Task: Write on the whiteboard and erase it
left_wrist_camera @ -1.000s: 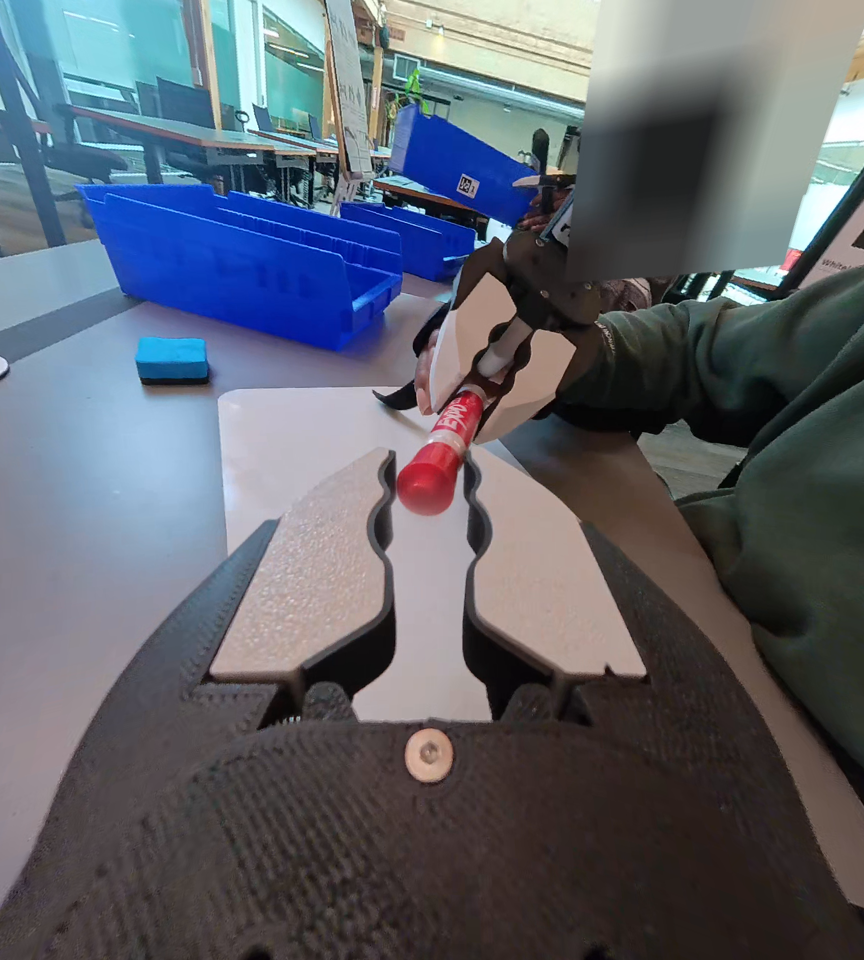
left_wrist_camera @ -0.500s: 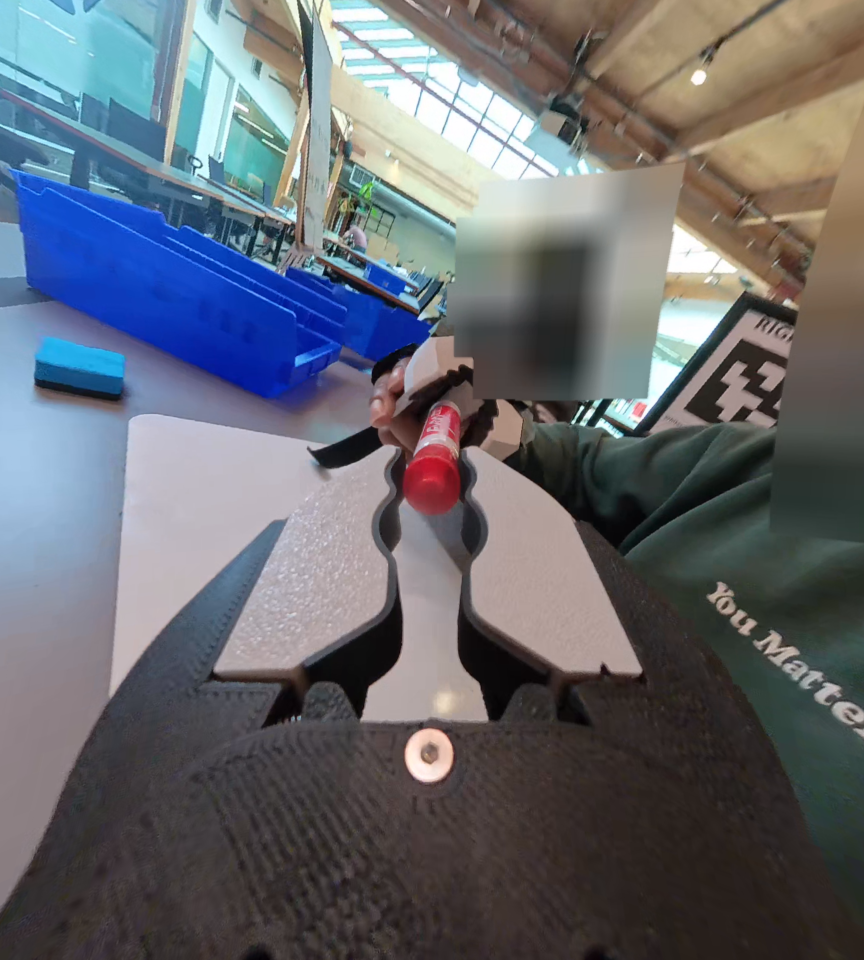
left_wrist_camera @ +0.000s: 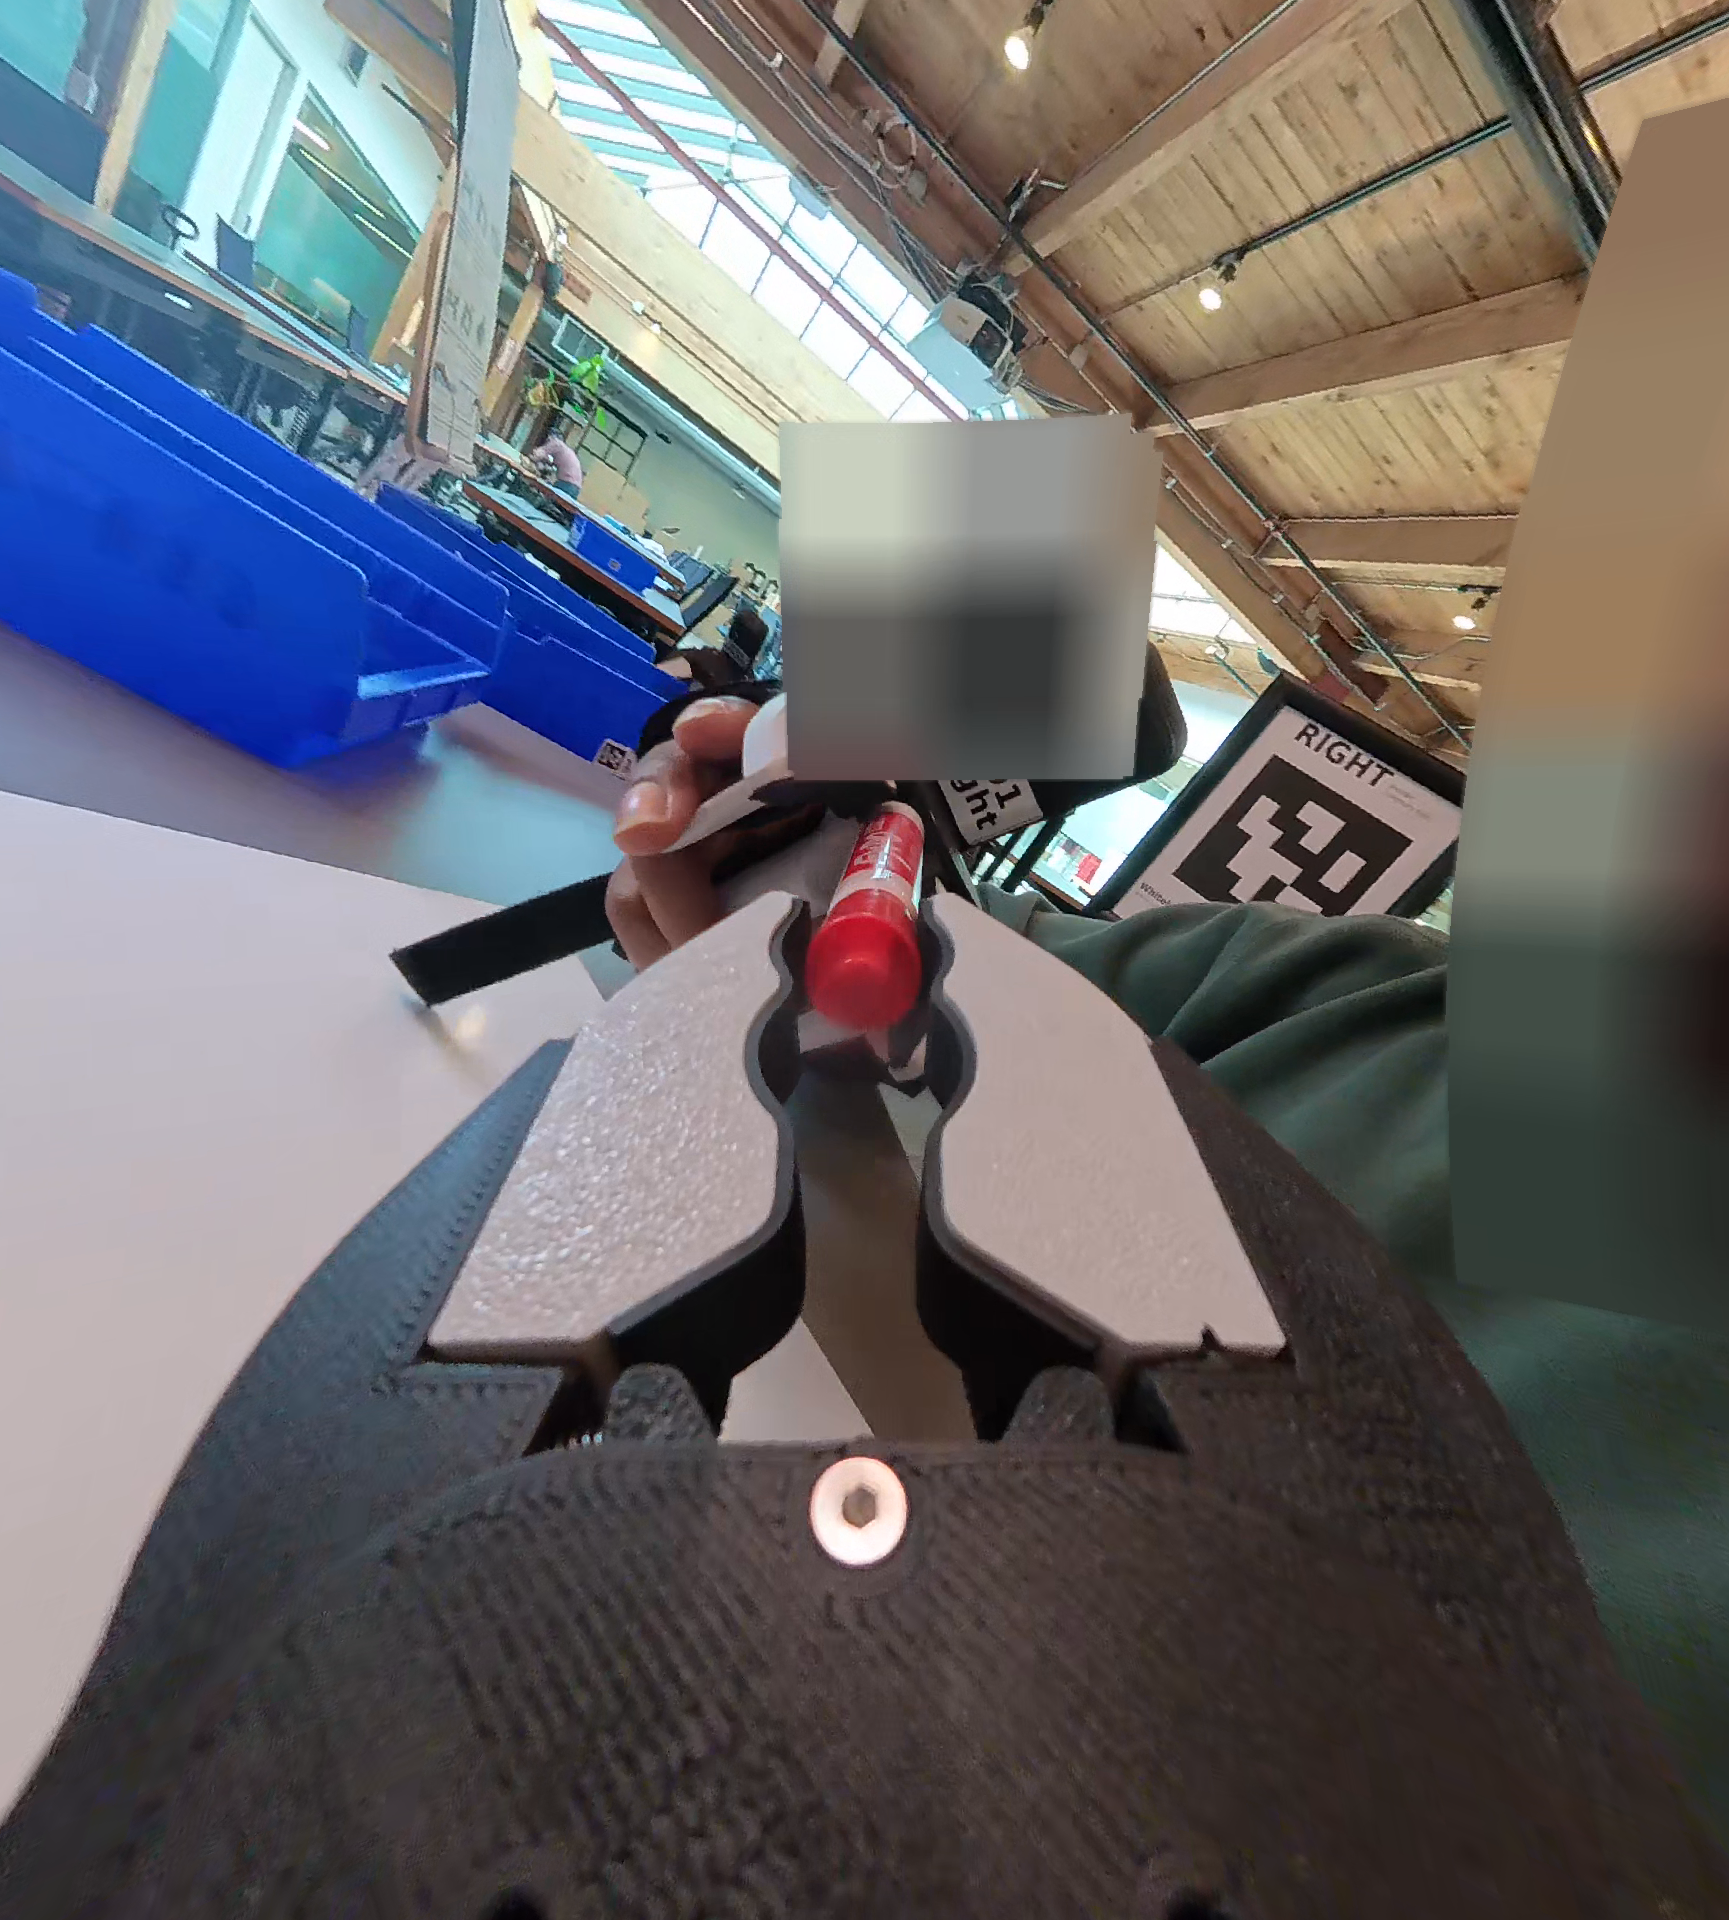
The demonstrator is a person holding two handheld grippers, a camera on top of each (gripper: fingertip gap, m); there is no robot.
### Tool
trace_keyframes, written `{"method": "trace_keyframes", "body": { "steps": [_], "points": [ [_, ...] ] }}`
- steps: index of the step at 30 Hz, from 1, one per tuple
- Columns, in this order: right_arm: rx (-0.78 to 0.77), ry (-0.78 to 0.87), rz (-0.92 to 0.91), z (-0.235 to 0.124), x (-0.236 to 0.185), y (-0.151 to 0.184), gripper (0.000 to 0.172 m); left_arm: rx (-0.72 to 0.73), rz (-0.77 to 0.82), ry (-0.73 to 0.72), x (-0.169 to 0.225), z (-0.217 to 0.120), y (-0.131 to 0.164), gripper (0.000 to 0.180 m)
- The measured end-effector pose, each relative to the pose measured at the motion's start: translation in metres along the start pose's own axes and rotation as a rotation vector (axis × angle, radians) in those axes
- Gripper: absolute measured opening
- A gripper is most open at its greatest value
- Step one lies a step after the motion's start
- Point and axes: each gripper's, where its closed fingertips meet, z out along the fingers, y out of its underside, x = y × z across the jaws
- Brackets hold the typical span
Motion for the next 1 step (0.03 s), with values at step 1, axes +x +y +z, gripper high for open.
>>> {"method": "trace_keyframes", "body": {
  "steps": [1],
  "points": [
    [-0.003,-0.003,0.001,0.0010,-0.0013,0.0006,0.054,-0.010,-0.012,0.005,-0.0002,0.0011,0.0026,0.020]
  ]
}}
